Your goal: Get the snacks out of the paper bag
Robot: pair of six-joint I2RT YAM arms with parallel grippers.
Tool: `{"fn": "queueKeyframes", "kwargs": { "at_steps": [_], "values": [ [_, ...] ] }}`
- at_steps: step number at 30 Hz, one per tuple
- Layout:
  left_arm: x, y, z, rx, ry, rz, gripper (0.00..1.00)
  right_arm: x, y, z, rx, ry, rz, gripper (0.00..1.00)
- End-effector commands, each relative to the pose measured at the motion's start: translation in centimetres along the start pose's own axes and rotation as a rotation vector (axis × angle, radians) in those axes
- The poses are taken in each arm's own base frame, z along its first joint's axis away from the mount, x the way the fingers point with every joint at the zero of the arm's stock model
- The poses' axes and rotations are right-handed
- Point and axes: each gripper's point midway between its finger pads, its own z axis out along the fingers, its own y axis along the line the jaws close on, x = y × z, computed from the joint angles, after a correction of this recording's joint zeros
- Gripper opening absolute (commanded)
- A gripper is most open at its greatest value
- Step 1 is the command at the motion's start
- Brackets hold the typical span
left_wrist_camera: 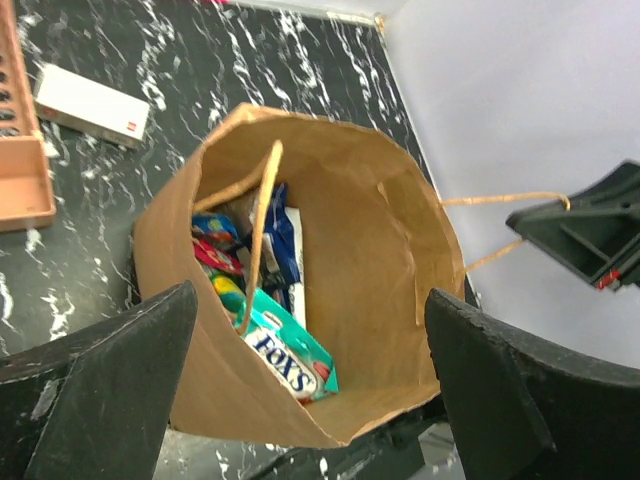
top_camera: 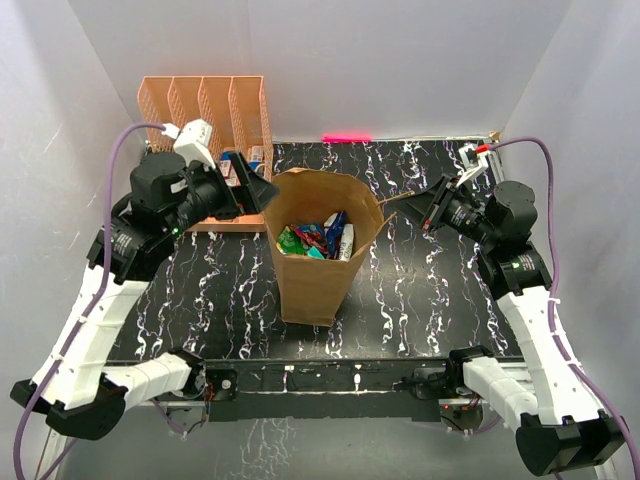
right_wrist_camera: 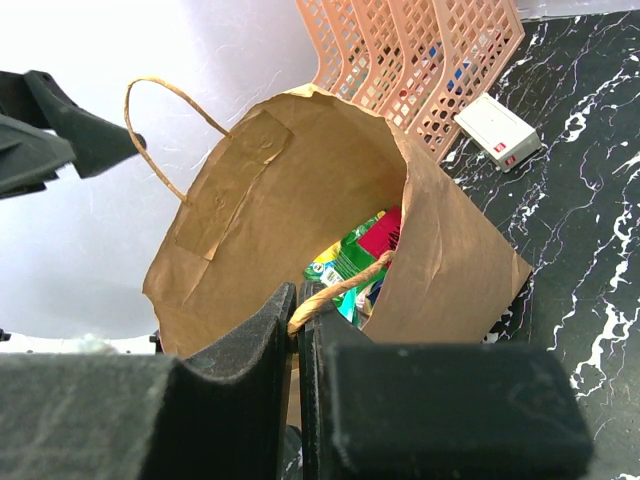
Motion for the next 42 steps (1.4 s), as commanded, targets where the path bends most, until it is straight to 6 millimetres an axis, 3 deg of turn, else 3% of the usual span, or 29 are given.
{"fn": "queueKeyframes", "kwargs": {
  "at_steps": [1, 4, 10, 16, 25, 29, 33, 36, 42],
  "values": [
    [1.5, -2.6, 1.1, 0.17, 0.059, -0.019, 0.94, -2.7, 2.3, -0.7, -0.039, -0.084, -0.09, 0.09],
    [1.5, -3.7, 2.2, 0.24, 0.061, -0.033, 0.93, -2.8, 2.4, -0.8, -0.04, -0.084, -0.09, 0.09],
    [1.5, -6.2, 3.9, 0.381, 0.102, -0.089, 0.76, -3.4, 3.0, -1.0, -0.04, -0.092, -0.092, 0.09],
    [2.7, -5.8, 4.8, 0.387, 0.119, -0.131, 0.65, -3.9, 3.2, -1.0, -0.037, -0.097, -0.099, 0.09],
    [2.7, -5.5, 5.7, 0.374, 0.121, -0.117, 0.51, -3.4, 2.5, -0.8, -0.025, -0.088, -0.09, 0.09],
    [2.7, -5.2, 6.5, 0.364, 0.129, -0.105, 0.37, -3.5, 2.6, -0.9, -0.023, -0.091, -0.095, 0.09],
    [1.9, -5.0, 7.0, 0.334, 0.112, -0.075, 0.24, -3.4, 2.2, -1.0, 0.002, -0.089, -0.1, 0.09],
    [1.1, -4.7, 7.1, 0.31, 0.093, -0.059, 0.04, -3.4, 2.0, -1.2, 0.021, -0.086, -0.111, 0.09],
    [-2.6, -3.6, 5.4, 0.186, -0.028, -0.034, 0.0, -2.1, 1.2, -0.9, 0.017, -0.025, -0.153, 0.09]
  ]
}}
